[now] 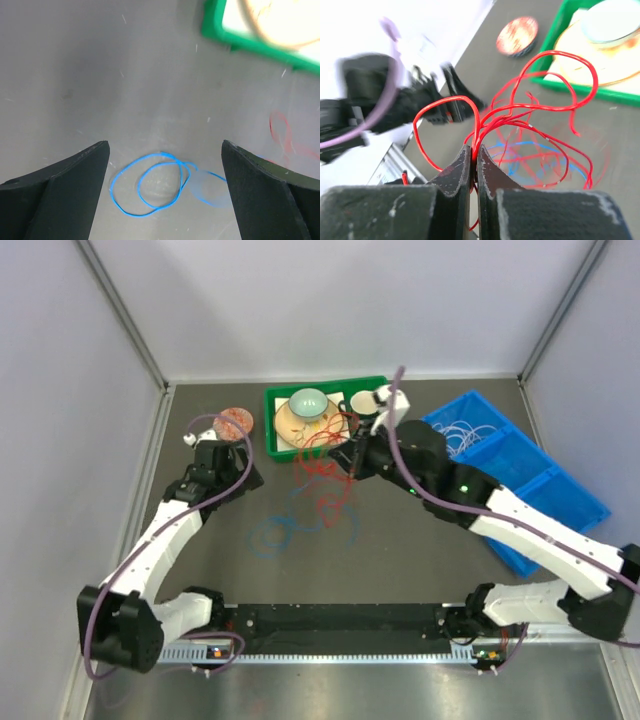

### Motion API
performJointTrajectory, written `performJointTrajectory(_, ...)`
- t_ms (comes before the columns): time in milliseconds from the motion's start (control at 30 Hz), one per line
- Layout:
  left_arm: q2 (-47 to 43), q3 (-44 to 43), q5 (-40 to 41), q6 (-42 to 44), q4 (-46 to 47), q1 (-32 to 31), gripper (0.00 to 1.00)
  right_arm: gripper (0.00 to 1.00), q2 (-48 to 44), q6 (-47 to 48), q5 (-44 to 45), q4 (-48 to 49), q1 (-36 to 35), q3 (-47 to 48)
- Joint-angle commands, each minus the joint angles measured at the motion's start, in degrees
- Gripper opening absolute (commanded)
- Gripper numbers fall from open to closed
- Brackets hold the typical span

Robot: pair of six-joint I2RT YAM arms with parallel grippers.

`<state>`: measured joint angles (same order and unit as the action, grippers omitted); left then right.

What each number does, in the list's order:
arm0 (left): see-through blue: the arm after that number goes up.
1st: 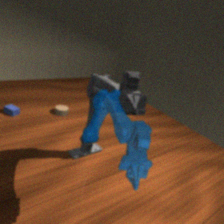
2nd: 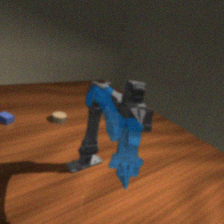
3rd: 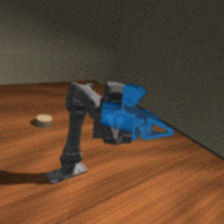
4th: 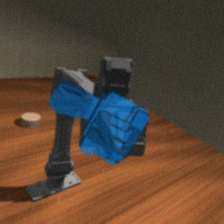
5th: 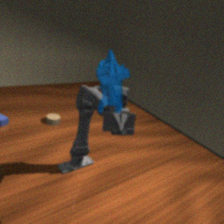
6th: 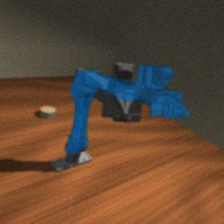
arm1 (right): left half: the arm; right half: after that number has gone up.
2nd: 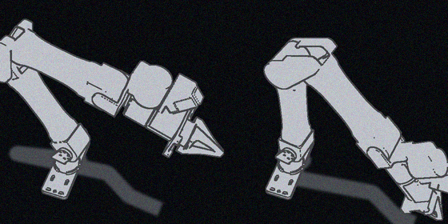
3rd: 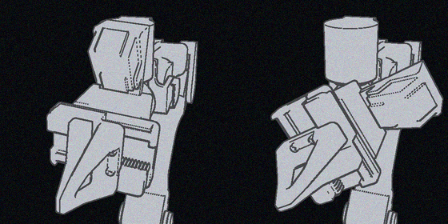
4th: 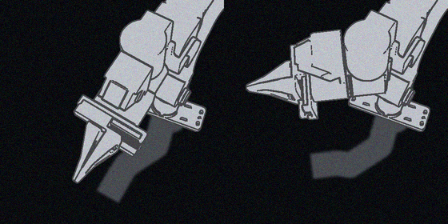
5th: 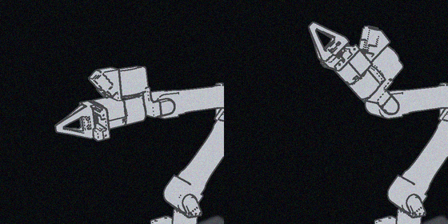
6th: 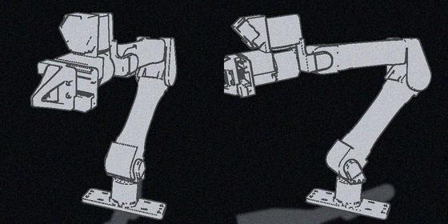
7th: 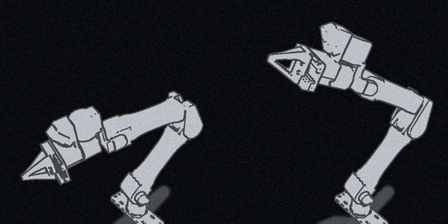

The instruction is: Untangle the cables

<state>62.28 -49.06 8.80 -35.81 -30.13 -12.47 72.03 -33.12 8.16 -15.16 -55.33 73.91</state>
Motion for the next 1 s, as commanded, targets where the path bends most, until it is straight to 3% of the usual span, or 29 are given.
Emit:
performJointTrajectory(0, 5.02, 2.82, -11.49, 2.24, 7.45, 0.16, 0.99, 0.0, -5.22, 3.15, 7.91, -5.49, -0.04, -3.15)
performJointTrajectory(200, 12.24, 5.55, -25.22, 2.06, 13.51, -1.24, 0.99, 0.0, -7.08, 3.51, 8.54, -7.52, 4.96, -5.35)
performJointTrajectory(367, 12.77, 9.77, -38.3, 5.22, 24.66, -7.03, 0.99, 0.0, -7.17, 3.51, 8.1, -7.43, 6.2, -5.88)
performJointTrajectory(433, 13.65, 7.5, -35.97, 6.54, 23.46, -11.93, 0.99, 0.0, -7.43, 3.51, 7.75, -7.6, 6.37, -5.88)
performJointTrajectory(467, 14.61, 6.53, -29.6, 6.81, 22.58, -13.7, 0.99, 0.0, -7.69, 3.59, 7.74, -7.52, 6.38, -5.97)
performJointTrajectory(533, 16.37, 2.94, -25.52, 8.04, 20.38, -17.91, 0.99, 0.0, -8.39, 3.24, 7.57, -7.52, 6.55, -6.32)
performJointTrajectory(600, 20.41, 0.73, -23.05, 8.21, 19.32, -19.25, 0.96, 0.0, -9.1, 3.07, 7.66, -7.61, 6.73, -6.93)
performJointTrajectory(700, 25.07, -3.14, -20.24, 7.08, 17.92, -20.57, 0.9, 0.0, -10.85, 2.63, 8.62, -8.48, 6.9, -7.99)
performJointTrajectory(967, 30.78, -2.09, -20.83, 11.37, 28.1, -22.69, 0.8, 0.0, -17.09, 0.34, 10.55, -11.47, 7.87, -11.68)
